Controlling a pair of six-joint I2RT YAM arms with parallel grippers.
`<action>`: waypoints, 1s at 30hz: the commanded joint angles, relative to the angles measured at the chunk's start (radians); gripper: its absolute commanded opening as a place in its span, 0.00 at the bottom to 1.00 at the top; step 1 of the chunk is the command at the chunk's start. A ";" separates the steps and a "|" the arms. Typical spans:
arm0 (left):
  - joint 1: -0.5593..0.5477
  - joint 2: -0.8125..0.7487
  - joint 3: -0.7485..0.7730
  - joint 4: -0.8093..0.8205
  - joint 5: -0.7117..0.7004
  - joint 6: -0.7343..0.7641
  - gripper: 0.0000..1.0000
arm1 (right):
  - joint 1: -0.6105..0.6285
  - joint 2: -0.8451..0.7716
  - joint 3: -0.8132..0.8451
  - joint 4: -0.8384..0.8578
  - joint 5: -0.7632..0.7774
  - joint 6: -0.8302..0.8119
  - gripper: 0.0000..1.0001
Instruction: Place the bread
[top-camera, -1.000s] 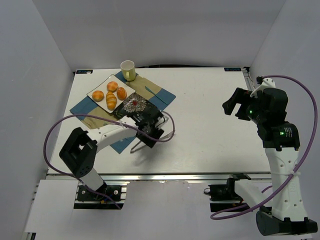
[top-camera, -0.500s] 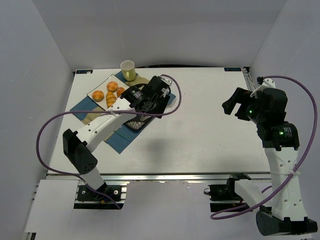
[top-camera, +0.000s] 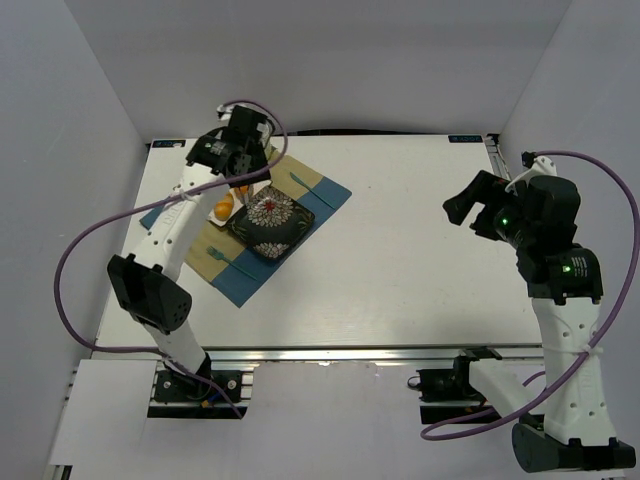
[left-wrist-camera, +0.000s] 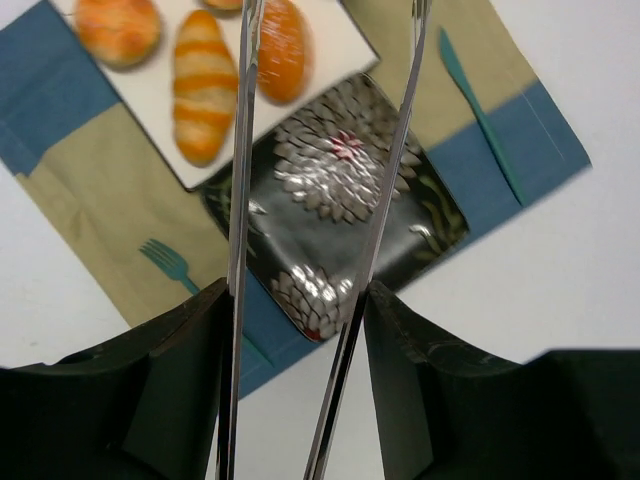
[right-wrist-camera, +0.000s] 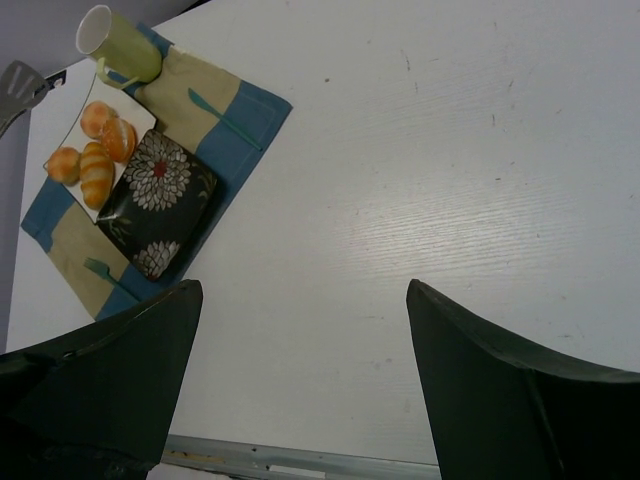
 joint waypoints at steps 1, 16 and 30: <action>0.073 0.006 0.001 0.014 0.017 -0.056 0.63 | 0.005 -0.020 0.003 0.046 -0.034 0.009 0.89; 0.194 0.212 0.027 0.057 0.143 -0.086 0.62 | 0.003 -0.007 -0.037 0.063 -0.072 0.010 0.89; 0.233 0.305 0.007 0.100 0.212 -0.070 0.61 | 0.003 0.028 -0.043 0.078 -0.064 0.008 0.89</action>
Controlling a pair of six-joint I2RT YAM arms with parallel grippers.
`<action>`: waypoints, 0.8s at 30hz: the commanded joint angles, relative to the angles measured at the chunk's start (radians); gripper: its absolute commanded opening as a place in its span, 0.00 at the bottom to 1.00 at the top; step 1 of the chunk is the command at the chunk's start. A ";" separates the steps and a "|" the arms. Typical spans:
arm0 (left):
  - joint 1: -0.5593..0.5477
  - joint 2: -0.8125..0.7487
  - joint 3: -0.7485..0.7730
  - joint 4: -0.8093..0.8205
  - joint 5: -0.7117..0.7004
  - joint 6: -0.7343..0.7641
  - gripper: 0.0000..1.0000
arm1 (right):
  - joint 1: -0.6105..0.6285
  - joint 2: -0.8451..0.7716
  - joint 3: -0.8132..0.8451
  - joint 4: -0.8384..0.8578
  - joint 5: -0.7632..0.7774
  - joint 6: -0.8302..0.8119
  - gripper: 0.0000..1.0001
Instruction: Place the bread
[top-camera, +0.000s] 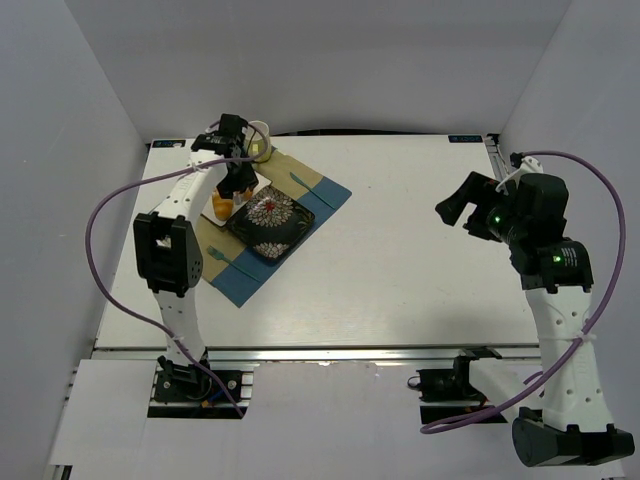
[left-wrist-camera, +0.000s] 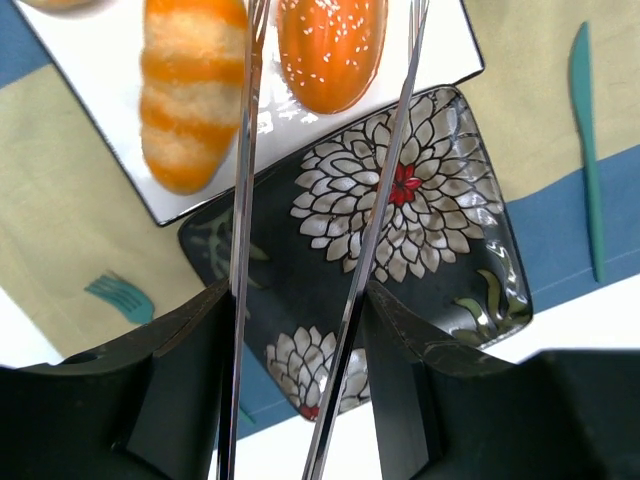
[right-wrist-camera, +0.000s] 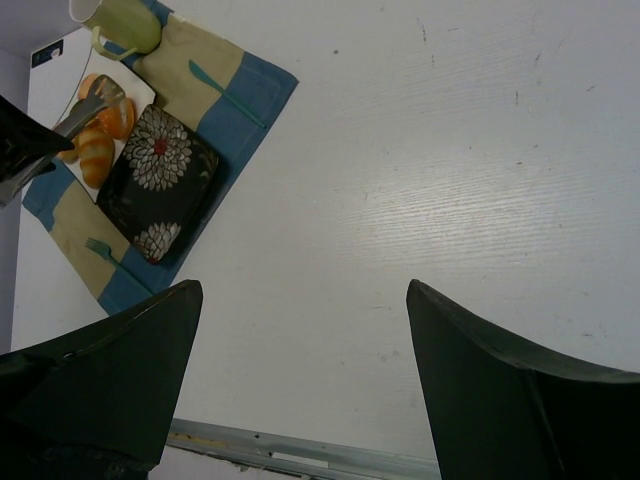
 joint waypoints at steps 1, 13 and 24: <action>0.002 0.034 0.012 0.028 0.033 0.010 0.61 | 0.003 0.003 0.005 0.050 -0.008 0.005 0.89; 0.002 0.076 0.053 0.011 0.036 0.019 0.38 | 0.005 0.013 -0.002 0.059 -0.006 0.011 0.89; 0.002 0.009 0.149 -0.069 0.045 0.022 0.36 | 0.005 0.006 -0.003 0.067 -0.020 0.026 0.89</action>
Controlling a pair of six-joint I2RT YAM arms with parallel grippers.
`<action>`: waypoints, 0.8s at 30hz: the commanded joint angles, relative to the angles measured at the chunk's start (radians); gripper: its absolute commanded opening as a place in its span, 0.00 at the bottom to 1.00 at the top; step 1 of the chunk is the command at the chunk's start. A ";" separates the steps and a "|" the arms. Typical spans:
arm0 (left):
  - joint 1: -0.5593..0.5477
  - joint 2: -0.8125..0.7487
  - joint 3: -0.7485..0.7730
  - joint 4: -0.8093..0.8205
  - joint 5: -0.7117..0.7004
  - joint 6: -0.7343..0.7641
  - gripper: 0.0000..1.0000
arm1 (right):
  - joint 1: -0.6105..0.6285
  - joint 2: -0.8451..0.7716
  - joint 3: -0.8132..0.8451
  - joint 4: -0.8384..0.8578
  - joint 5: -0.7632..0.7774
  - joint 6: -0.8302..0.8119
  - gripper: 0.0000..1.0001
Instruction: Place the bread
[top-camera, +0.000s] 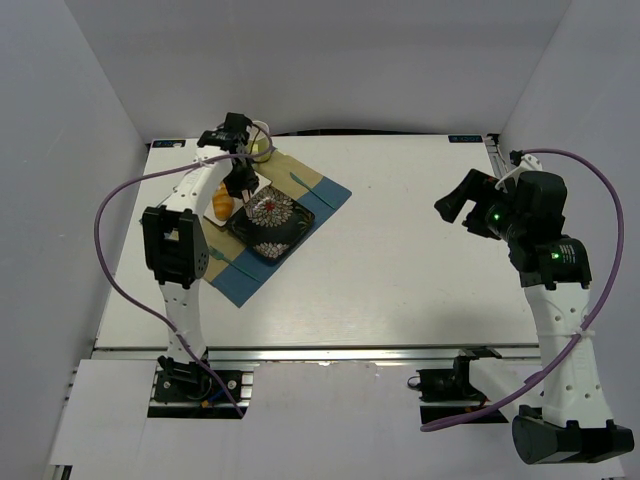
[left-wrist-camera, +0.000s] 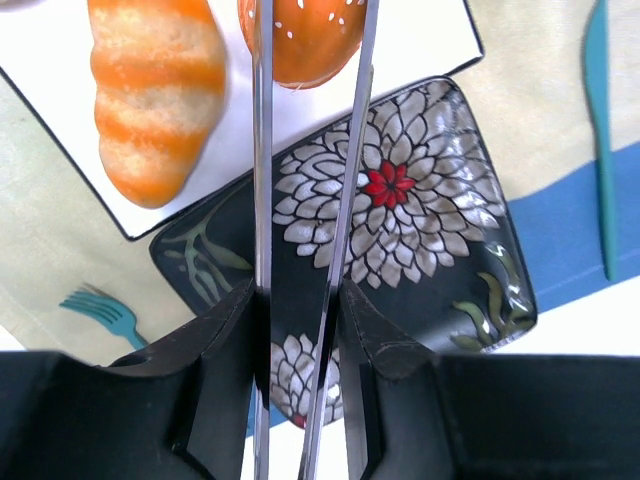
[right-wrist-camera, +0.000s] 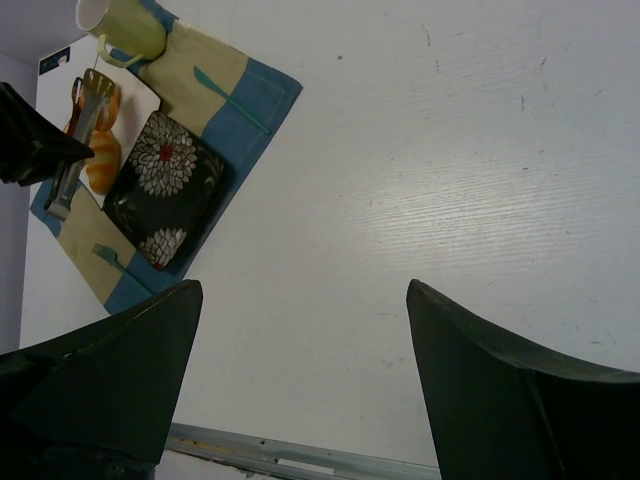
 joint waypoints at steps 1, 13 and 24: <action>0.002 -0.121 0.050 -0.036 0.013 0.006 0.36 | 0.005 -0.013 0.001 0.044 -0.016 0.015 0.89; -0.117 -0.329 -0.288 0.001 0.150 0.041 0.32 | 0.003 -0.029 0.018 0.033 -0.009 0.013 0.89; -0.142 -0.376 -0.438 0.047 0.130 0.035 0.35 | 0.005 -0.050 0.012 0.013 -0.012 0.013 0.89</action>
